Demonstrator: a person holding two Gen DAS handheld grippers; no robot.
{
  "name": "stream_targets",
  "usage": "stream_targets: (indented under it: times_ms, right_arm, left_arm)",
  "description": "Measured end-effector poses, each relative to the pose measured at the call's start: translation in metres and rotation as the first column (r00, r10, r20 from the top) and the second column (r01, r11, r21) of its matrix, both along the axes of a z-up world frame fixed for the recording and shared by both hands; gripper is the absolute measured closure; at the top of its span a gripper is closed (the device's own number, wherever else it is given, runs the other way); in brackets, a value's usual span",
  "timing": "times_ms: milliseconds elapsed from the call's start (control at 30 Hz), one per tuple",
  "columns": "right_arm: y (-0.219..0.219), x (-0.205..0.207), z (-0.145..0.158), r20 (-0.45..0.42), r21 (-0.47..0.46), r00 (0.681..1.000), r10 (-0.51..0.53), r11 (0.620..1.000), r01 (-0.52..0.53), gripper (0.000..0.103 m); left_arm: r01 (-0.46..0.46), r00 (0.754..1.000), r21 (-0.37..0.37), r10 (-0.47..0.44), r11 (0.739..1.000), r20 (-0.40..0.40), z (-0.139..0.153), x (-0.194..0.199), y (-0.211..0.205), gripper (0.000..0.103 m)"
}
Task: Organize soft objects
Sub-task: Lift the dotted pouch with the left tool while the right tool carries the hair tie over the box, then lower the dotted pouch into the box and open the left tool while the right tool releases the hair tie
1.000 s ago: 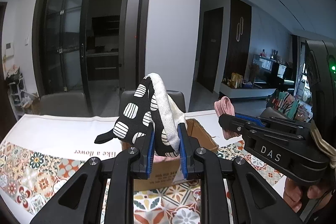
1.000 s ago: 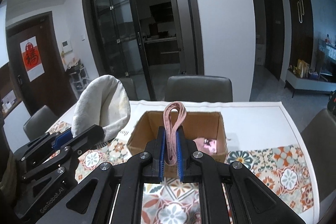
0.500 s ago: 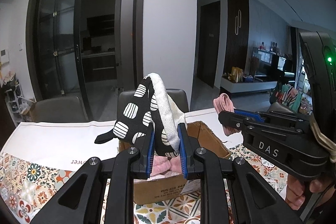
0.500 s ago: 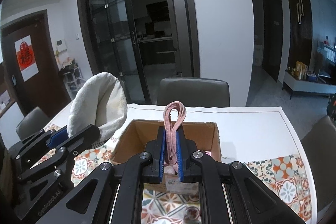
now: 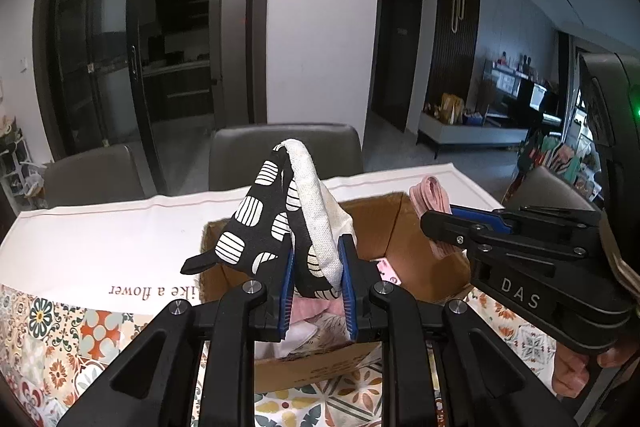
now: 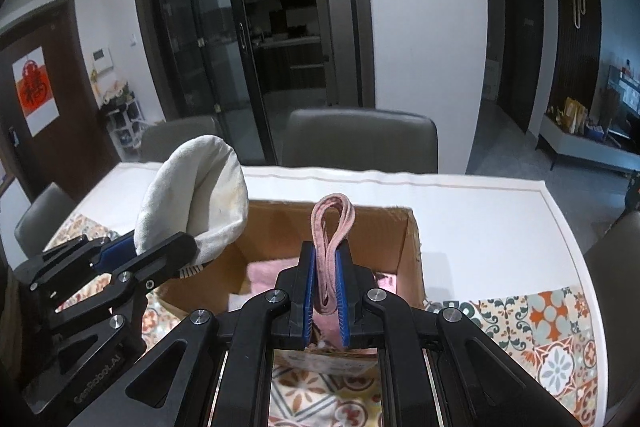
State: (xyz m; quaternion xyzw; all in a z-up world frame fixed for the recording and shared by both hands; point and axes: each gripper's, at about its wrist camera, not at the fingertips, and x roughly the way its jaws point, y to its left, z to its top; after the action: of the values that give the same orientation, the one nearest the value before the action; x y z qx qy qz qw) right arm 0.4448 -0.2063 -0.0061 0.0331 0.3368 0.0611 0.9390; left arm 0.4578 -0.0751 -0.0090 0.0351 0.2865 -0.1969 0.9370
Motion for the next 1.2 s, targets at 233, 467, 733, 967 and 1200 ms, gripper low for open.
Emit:
stream_targets:
  times_ms: [233,467,733,967,1200]
  right_arm:
    - [-0.007,0.018,-0.027,-0.084,0.01,0.996,0.007,1.0,-0.006,0.092]
    - [-0.011,0.028,-0.049,-0.139,0.019,0.99,0.01,1.0,-0.007,0.092]
    - [-0.008,0.037,-0.065,-0.18,0.011,0.984,0.019,1.0,-0.018,0.092]
    - [-0.008,0.039,-0.072,-0.206,0.015,0.978,0.034,0.999,-0.031,0.086]
    - [-0.009,0.03,-0.061,-0.179,0.014,0.984,0.01,1.0,-0.007,0.066]
  left_arm:
    - [0.026,0.998,0.02,-0.025,0.999,-0.061,-0.022,0.014,-0.008,0.081]
    - [0.032,0.994,0.051,-0.026,0.998,-0.11,-0.038,0.023,-0.011,0.08]
    - [0.037,0.988,0.08,-0.024,0.996,-0.151,-0.048,0.028,-0.015,0.073]
    - [0.039,0.988,0.084,-0.027,0.996,-0.15,-0.044,0.02,-0.017,0.06]
    - [-0.035,0.992,0.071,0.043,0.997,-0.115,-0.022,0.001,-0.003,0.046]
